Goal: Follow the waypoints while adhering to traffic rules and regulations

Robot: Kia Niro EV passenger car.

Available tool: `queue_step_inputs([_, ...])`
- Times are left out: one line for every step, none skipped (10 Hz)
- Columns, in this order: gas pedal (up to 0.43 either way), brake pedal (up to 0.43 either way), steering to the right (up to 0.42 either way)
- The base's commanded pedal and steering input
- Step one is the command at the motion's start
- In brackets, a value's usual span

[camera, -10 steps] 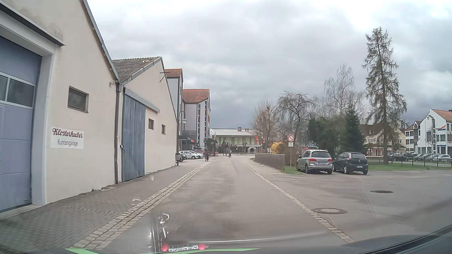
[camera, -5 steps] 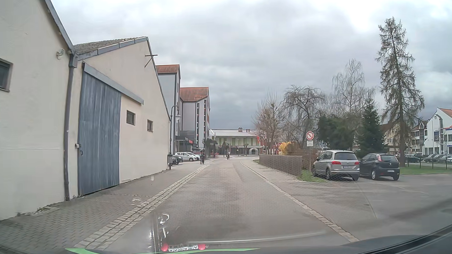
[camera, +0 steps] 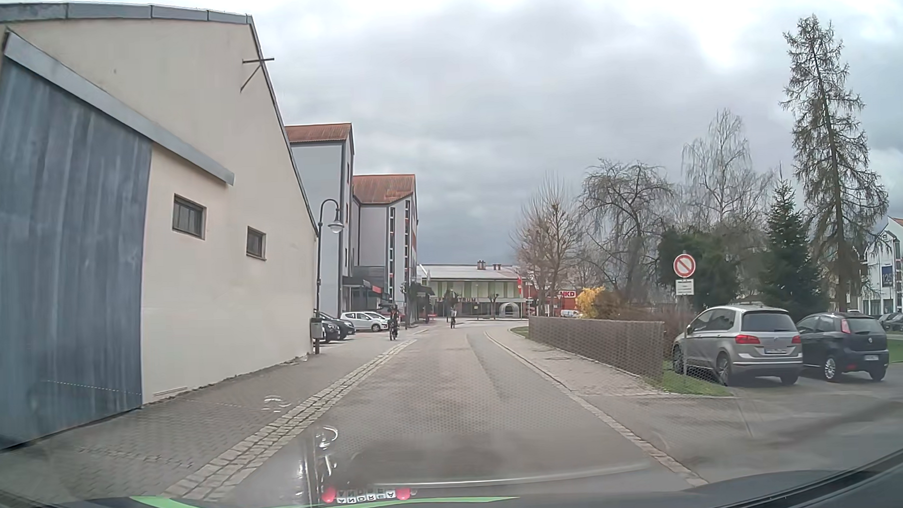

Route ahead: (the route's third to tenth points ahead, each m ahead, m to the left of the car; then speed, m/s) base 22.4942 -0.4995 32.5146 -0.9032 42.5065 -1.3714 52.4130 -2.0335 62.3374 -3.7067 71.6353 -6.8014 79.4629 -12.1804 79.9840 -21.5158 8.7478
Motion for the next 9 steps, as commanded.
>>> queue_step_inputs([0.118,0.0,0.002])
queue_step_inputs([0.118,0.0,0.002])
queue_step_inputs([0.118,0.0,0.002])
queue_step_inputs([0.118,0.0,0.002])
queue_step_inputs([0.118,0.0,0.002])
queue_step_inputs([0.118,0.0,0.002])
queue_step_inputs([0.118,0.0,0.004])
queue_step_inputs([0.118,0.0,0.005])
queue_step_inputs([0.118,0.0,0.005])
